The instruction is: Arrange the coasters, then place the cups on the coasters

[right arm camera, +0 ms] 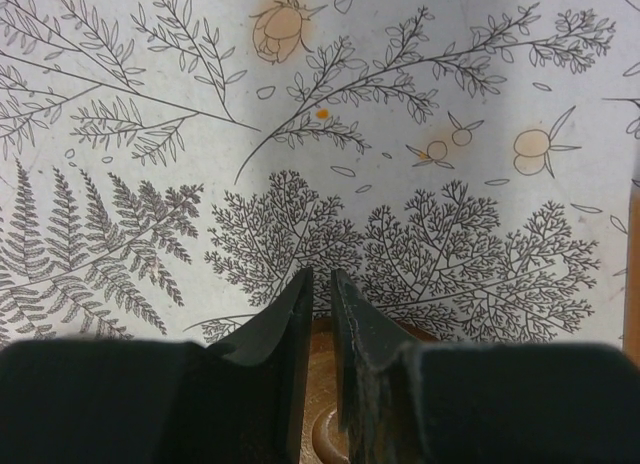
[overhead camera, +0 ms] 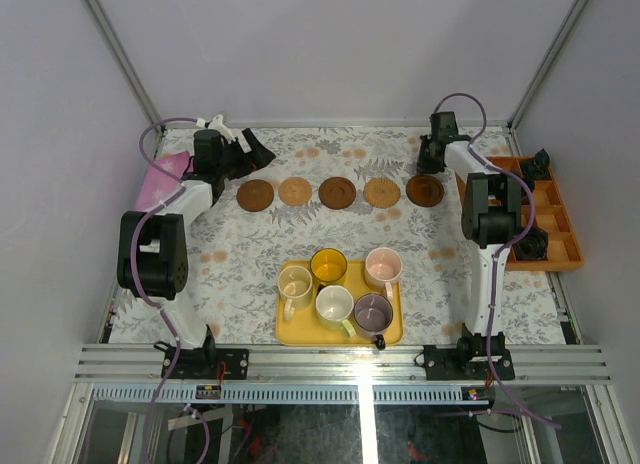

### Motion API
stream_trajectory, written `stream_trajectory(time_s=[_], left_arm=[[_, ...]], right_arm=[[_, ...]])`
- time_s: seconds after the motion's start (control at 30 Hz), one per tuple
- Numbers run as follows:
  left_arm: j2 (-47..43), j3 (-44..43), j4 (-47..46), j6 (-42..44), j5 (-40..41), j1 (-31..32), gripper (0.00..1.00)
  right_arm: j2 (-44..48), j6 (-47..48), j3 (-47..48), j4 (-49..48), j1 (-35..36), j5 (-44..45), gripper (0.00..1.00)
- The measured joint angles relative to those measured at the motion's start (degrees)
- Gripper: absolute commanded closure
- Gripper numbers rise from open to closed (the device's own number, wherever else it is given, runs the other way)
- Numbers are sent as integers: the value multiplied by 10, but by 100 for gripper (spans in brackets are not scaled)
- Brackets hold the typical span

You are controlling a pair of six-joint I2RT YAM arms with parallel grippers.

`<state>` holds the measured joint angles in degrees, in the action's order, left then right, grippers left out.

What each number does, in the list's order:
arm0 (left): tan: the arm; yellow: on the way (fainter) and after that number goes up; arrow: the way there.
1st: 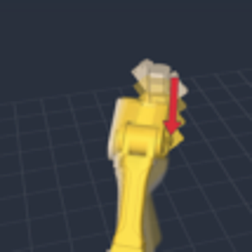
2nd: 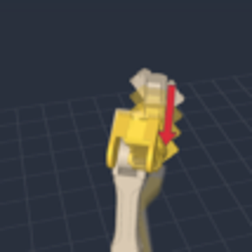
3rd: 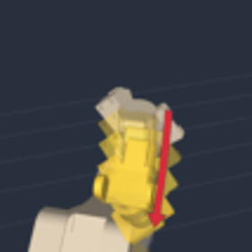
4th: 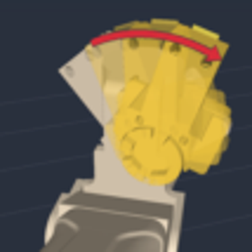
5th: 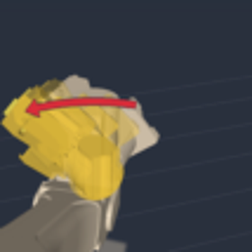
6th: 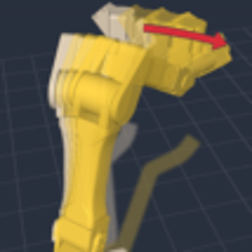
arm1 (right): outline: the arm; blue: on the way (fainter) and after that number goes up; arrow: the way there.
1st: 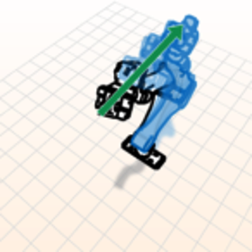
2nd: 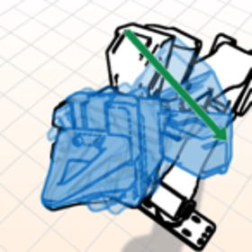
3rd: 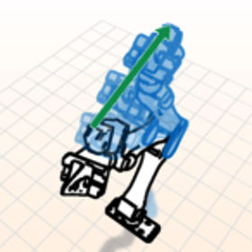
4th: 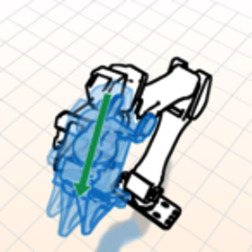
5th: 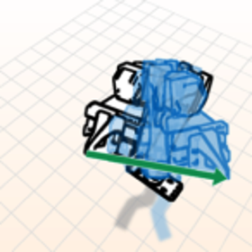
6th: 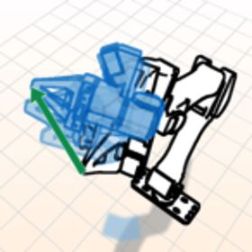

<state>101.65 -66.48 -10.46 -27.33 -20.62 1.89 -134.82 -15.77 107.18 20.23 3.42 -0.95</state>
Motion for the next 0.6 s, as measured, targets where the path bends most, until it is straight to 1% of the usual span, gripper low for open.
stream_trajectory(time_s=[0.6], left_arm=[[0, 0, 0, 0, 0, 0, 6]], right_arm=[[9, 4, -13, 0, 0, 6, 80]])
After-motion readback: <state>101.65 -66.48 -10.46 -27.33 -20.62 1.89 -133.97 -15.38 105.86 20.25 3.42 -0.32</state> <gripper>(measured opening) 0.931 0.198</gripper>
